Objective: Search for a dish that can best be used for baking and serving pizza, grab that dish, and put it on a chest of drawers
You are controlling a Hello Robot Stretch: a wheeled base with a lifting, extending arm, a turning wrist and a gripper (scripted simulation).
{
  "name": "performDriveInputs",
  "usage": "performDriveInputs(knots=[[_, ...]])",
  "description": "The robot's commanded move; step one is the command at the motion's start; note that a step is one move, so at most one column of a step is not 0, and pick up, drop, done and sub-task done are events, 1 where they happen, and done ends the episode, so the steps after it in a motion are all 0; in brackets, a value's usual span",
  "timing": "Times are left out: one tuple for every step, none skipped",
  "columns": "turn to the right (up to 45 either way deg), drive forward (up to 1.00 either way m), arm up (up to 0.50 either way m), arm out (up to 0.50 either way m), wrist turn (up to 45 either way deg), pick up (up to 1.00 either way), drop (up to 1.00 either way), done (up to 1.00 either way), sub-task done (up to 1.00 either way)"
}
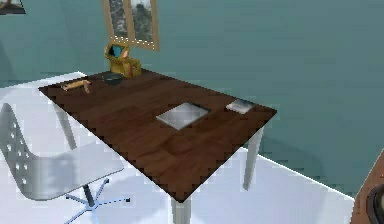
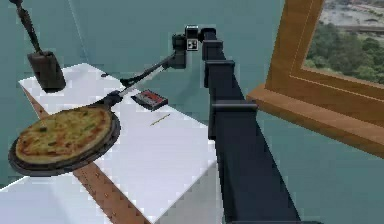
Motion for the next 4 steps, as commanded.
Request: performDriveInputs(knots=[[0.0, 0.0, -0.28, 0.0, 0.0, 0.0, 0.0, 0.0, 0.0], [0.0, 0.0, 0.0, 0.0, 0.0, 0.0, 1.0, 0.0, 0.0], [0.0, 0.0, 0.1, 0.0, 0.0, 0.0, 0.0, 0.0, 0.0], [0.0, 0.0, 0.0, -0.08, 0.0, 0.0, 0.0, 0.0, 0.0]])
